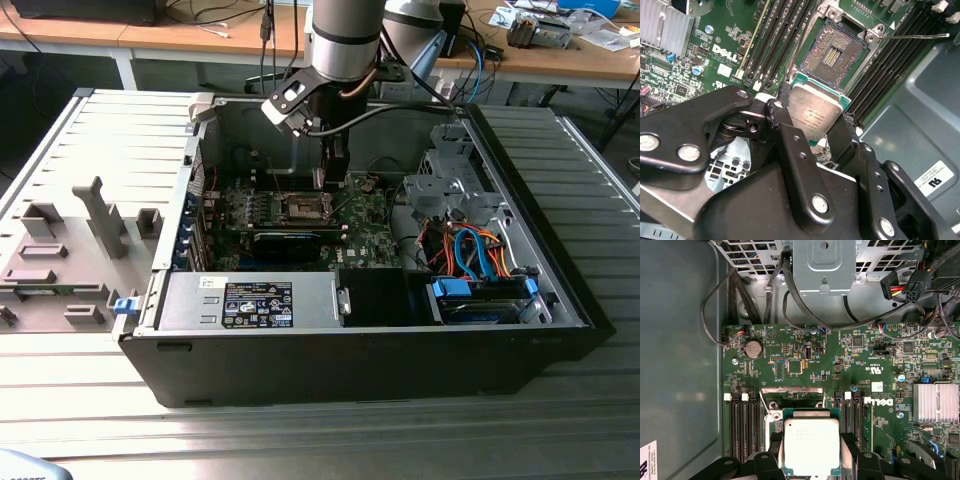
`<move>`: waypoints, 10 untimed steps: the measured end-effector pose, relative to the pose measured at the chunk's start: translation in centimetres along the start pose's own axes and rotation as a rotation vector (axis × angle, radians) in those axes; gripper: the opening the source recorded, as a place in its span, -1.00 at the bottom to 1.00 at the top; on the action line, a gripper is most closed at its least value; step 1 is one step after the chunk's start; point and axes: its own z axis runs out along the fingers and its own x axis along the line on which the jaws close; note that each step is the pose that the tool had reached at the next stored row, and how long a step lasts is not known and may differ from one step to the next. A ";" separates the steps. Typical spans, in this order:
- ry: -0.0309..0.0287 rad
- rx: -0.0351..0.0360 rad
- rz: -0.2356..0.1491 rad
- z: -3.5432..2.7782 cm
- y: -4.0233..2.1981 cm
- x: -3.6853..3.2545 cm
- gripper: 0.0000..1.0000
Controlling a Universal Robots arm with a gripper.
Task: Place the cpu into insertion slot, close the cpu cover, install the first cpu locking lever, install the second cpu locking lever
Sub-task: 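Place the cpu into insertion slot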
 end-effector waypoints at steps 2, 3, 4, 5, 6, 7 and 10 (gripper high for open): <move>0.0001 0.0000 0.000 0.04 0.00 0.00 0.09; 0.0000 0.0000 0.000 0.05 0.00 0.00 0.09; 0.0001 -0.0001 0.000 0.09 0.00 0.00 0.09; 0.0001 -0.0001 0.000 0.13 0.00 -0.01 0.09; 0.0001 0.0000 0.000 0.15 0.00 -0.01 0.09; 0.0001 0.0000 0.000 0.16 0.00 -0.01 0.09; 0.0000 0.0000 0.000 0.22 0.00 -0.01 0.09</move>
